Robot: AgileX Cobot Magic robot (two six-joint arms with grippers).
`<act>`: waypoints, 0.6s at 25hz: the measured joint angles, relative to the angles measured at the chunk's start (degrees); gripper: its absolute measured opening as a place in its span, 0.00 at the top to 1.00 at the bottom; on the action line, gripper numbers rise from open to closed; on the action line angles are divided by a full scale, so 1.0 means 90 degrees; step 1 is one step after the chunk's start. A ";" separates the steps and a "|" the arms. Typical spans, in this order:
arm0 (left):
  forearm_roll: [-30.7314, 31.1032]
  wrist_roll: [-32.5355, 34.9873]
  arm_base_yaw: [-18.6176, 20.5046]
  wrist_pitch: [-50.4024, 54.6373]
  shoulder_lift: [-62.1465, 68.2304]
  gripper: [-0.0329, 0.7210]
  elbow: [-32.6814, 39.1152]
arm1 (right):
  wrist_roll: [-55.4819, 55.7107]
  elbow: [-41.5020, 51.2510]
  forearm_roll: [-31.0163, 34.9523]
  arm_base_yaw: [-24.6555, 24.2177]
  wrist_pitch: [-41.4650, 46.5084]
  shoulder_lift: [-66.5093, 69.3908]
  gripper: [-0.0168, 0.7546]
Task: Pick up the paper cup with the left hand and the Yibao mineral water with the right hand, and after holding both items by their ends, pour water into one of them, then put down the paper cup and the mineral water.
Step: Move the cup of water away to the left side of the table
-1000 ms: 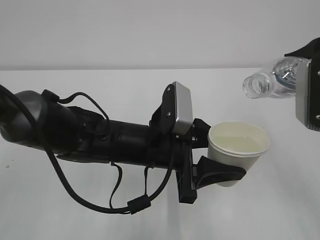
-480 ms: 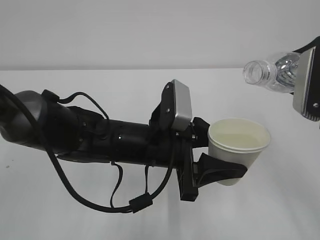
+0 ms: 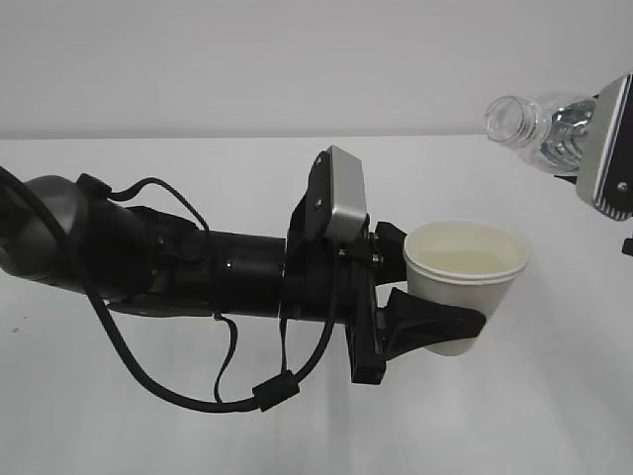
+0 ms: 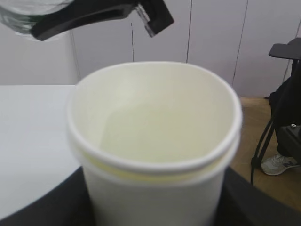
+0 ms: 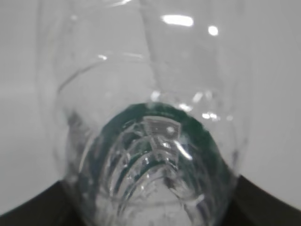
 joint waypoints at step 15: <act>-0.0025 -0.0042 0.0125 -0.0039 0.0000 0.40 0.0000 | 0.1003 0.0000 0.0000 0.0000 0.0026 0.0000 0.42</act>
